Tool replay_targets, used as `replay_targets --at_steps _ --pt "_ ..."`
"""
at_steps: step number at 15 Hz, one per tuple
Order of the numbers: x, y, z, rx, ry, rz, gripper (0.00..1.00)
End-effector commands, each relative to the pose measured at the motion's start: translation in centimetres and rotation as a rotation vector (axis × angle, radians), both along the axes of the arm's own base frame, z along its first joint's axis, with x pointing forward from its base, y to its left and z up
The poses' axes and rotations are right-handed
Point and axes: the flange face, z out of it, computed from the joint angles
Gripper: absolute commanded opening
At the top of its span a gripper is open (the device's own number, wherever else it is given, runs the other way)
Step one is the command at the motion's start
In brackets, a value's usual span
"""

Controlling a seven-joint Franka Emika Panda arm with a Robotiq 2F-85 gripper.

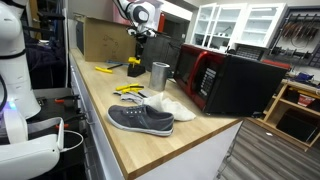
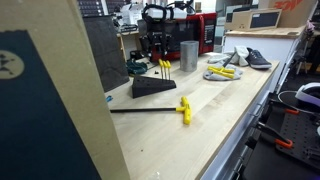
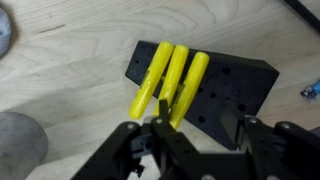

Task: Remove one wrench from the black stand and put it on the counter.

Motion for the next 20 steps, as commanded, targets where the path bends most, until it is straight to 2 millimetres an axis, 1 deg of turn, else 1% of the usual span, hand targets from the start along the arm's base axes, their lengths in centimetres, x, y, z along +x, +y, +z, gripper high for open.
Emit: replay_targets --at_steps 1,3,4,5,6,7,10,13,20 --pt "0.0 0.7 0.6 0.012 0.020 -0.008 0.27" --pt "-0.1 0.6 0.7 0.013 0.022 -0.006 0.14" --pt "-0.2 0.6 0.7 0.013 0.024 -0.005 0.05" --pt "-0.4 0.5 0.7 0.013 0.026 -0.004 0.01" --pt "-0.5 0.3 0.8 0.012 0.026 -0.002 0.00" --pt "-0.7 0.1 0.8 0.010 0.027 -0.001 0.03" --pt "-1.2 -0.6 1.2 0.016 0.028 -0.007 0.04" --pt "-2.0 -1.1 2.5 0.022 0.025 -0.005 0.04" --pt "-3.8 -1.1 7.5 0.048 -0.035 -0.011 0.04"
